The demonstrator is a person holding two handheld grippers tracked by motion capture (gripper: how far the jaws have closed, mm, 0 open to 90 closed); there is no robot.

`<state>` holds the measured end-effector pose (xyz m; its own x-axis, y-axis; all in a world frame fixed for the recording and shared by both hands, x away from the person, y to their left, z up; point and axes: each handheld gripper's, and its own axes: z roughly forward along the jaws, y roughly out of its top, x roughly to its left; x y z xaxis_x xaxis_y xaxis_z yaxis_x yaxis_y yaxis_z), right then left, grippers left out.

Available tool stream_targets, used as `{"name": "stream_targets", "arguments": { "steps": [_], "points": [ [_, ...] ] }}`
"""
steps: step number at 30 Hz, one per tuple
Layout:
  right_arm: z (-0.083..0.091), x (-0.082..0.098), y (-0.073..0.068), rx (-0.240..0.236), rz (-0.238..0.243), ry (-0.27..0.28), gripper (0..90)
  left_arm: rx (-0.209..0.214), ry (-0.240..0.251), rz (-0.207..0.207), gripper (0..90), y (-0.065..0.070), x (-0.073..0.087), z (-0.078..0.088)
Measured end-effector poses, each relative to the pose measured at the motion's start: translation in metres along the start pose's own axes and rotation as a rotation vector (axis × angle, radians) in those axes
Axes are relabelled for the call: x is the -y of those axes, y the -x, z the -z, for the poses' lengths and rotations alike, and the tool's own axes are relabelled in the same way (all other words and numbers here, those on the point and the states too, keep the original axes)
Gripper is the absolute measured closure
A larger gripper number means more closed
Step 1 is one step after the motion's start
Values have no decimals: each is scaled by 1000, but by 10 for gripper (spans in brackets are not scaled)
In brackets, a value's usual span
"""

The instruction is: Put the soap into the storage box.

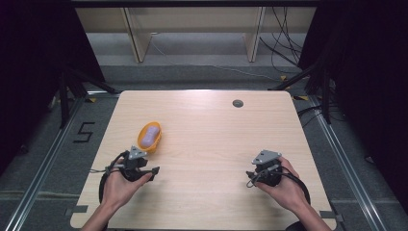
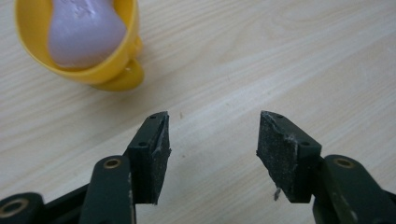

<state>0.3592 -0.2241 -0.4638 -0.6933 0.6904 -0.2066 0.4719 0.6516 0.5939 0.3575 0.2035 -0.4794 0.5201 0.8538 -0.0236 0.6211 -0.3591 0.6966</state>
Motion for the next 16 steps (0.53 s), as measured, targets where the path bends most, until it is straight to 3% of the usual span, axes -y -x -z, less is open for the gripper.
{"name": "stream_targets", "arguments": {
  "steps": [4,5,6,9,11,12,13,14,15,16],
  "points": [
    [-1,0,0,-1,-1,5,420,-3,26,-22,431,6,14,-2],
    [-1,0,0,-1,-1,5,420,-3,26,-22,426,6,14,-2],
    [-1,0,0,-1,-3,4,420,0,9,-47,426,6,15,1],
    [-1,0,1,2,-5,5,420,13,25,-60,418,7,16,0],
    [-1,0,2,-1,-6,2,420,23,30,-51,412,7,16,-1],
    [-1,0,2,-1,-6,2,420,25,59,-30,412,9,17,-2],
    [-2,1,2,3,-14,4,420,21,64,-45,398,9,17,-2],
    [-2,1,2,2,-14,2,420,15,42,-95,387,6,16,0],
    [-2,1,2,2,-14,2,420,18,76,-54,387,10,17,-3],
    [-2,1,2,-2,-14,2,420,22,78,-58,380,10,17,-3]
  ]
}}
